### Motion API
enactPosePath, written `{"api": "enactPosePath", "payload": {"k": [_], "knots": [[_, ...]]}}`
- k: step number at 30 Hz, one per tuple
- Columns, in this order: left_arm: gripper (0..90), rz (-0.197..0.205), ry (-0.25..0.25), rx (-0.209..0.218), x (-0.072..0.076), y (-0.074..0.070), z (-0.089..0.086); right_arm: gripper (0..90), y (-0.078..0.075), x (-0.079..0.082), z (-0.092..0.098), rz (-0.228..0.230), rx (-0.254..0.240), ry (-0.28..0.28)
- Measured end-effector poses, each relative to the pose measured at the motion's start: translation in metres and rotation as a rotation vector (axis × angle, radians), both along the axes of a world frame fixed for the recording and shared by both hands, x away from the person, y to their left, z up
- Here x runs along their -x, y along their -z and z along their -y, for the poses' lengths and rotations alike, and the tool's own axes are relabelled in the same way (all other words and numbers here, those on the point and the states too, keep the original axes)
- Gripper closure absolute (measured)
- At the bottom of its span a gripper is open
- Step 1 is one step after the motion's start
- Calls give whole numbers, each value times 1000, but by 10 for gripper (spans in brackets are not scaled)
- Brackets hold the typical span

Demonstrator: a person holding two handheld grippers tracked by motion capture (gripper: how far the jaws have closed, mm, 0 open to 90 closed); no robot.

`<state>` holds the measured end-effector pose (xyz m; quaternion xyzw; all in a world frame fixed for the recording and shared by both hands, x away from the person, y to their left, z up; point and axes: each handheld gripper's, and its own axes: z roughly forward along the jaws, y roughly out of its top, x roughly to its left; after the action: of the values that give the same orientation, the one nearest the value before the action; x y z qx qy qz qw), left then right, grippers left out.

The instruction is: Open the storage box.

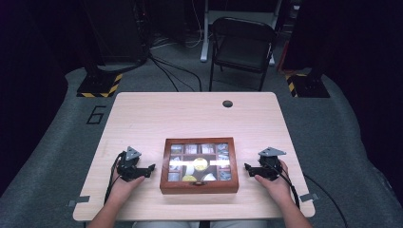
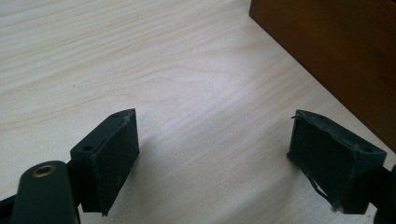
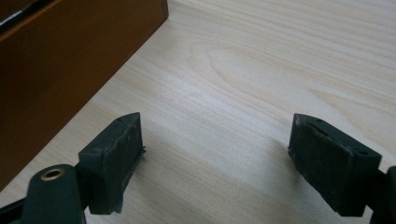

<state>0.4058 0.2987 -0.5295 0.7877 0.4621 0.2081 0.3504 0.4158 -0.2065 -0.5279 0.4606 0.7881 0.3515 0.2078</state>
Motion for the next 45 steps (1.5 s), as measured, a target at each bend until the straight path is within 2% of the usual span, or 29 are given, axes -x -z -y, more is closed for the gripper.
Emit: {"api": "enactPosePath", "payload": {"k": [8,13,17,20,22,24,26,29,36,42,45], "knots": [[167,-2,-7,1,0,0,0,183,0,0,0,2,0,3],[194,-1,-25,15,1,-1,1,257,-1,2,-1,0,-2,-2],[253,-25,-32,41,1,-4,-2,316,-4,3,-3,-14,0,-9],[262,-45,-31,57,1,-7,-3,336,-7,5,-5,-8,35,-22],[267,-40,-28,59,2,-10,-2,353,-9,5,-6,4,52,-35],[286,-26,-33,64,3,-12,-2,381,-11,6,-7,-5,34,-41],[315,-41,-28,66,4,-15,-2,392,-13,8,-7,-18,13,-54],[328,-51,-15,65,5,-17,-1,398,-16,9,-8,-25,4,-55],[352,-47,17,51,8,-22,5,423,-18,10,-11,-44,-13,-66],[358,-61,22,65,11,-24,6,424,-20,11,-11,-54,-22,-78],[360,-54,17,78,14,-26,7,427,-23,14,-11,-63,-51,-73]]}}
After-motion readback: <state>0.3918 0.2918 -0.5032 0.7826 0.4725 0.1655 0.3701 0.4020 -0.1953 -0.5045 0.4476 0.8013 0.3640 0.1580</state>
